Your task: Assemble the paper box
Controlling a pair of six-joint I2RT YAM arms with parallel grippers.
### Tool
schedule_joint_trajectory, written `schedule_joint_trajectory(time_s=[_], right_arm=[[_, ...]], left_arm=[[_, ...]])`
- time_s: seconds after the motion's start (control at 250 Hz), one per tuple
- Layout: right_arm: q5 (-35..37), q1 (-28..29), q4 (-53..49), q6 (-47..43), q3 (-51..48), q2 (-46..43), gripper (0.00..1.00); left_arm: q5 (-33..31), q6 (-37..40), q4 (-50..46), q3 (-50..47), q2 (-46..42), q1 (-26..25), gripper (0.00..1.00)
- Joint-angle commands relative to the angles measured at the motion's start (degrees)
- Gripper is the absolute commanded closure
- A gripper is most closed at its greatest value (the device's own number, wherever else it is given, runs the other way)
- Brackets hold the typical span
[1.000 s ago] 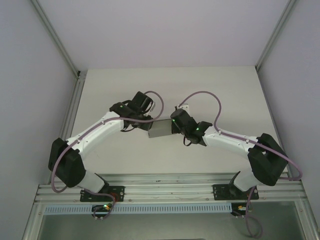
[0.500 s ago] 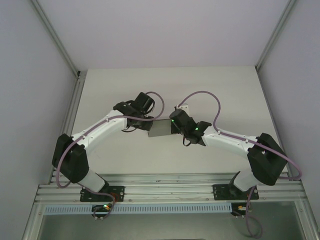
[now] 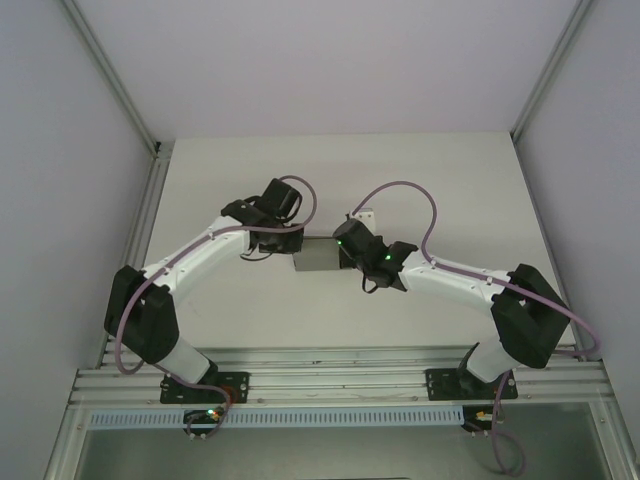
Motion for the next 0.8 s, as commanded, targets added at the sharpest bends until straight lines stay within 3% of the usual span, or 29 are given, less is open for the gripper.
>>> schedule_joint_trajectory(time_s=[0.0, 0.136, 0.623, 0.711, 0.795], right_arm=[[-4.54, 1.2, -10.11, 1.53, -2.9, 3.67, 1.0], [-4.45, 1.15, -8.54, 0.75, -4.4, 3.57, 1.0], [-3.7, 1.8, -8.78, 0.36, -5.27, 4.04, 1.0], [-4.04, 1.89, -7.47, -0.48, -5.54, 2.82, 0.93], [-4.5, 1.86, -6.42, -1.24, -4.51, 0.9, 0.78]], left_arm=[[2.95, -1.94, 2.27, -1.65, 1.55, -0.31, 1.0], [0.31, -1.18, 2.34, -5.21, 2.98, -0.89, 1.0], [4.01, -2.85, 1.84, -11.39, 2.92, 0.12, 1.0], [2.39, -2.42, 1.12, -10.88, 2.3, 0.06, 1.0], [1.33, -1.97, 0.45, -10.4, 2.11, 0.06, 1.0]])
